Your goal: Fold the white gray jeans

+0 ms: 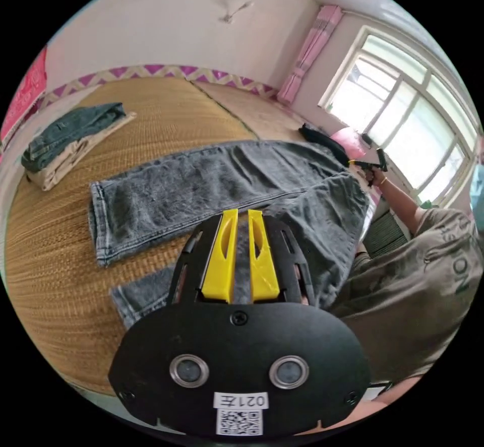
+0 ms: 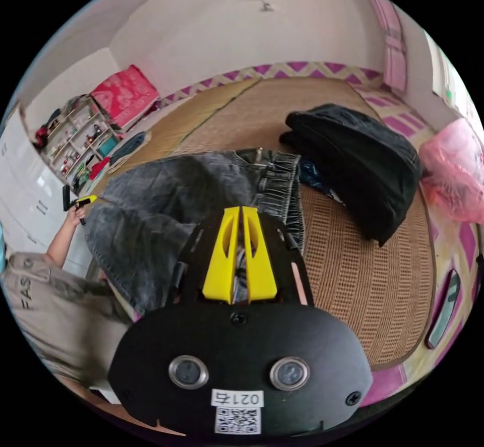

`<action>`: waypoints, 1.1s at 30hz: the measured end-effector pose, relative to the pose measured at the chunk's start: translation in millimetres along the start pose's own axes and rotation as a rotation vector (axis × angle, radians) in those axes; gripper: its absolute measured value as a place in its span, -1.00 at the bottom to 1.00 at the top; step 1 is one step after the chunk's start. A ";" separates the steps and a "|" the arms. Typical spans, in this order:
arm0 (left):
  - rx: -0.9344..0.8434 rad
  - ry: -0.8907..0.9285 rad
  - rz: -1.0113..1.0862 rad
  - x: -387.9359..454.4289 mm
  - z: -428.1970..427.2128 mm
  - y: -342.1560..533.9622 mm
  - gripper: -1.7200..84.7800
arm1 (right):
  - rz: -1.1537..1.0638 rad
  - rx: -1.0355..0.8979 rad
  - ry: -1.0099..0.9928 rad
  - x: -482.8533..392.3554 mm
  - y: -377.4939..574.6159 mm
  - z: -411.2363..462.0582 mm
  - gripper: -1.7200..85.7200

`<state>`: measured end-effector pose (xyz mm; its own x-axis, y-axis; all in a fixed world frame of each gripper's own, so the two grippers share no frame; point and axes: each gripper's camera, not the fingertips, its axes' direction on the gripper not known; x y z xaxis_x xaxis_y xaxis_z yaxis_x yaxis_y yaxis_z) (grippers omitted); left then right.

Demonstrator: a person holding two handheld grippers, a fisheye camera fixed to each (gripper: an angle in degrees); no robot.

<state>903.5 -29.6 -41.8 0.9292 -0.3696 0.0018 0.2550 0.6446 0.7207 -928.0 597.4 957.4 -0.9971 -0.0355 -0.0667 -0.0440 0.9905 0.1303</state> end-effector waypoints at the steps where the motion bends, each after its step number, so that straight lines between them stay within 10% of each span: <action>1: -0.061 -0.042 -0.010 -9.6 19.3 -15.7 -0.88 | 0.024 -0.016 -0.004 9.4 -5.4 7.9 -0.84; 5: -0.141 -0.252 -0.090 -45.9 47.9 -47.8 -0.91 | 0.226 -0.048 -0.026 72.9 -28.1 40.6 -0.72; 23: -0.103 -0.061 -0.263 -123.6 63.9 -164.7 -0.98 | 0.572 0.073 -0.184 118.3 -51.1 68.3 -0.97; 33: -0.032 -0.001 0.179 103.9 -22.5 -122.3 -0.86 | 0.015 0.006 -0.318 -68.8 -27.3 -19.7 -0.98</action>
<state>974.8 -131.8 -145.3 0.9602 -0.2478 0.1287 0.0941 0.7210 0.6865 -859.4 570.2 977.9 -0.9283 0.0218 -0.3712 -0.0277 0.9914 0.1277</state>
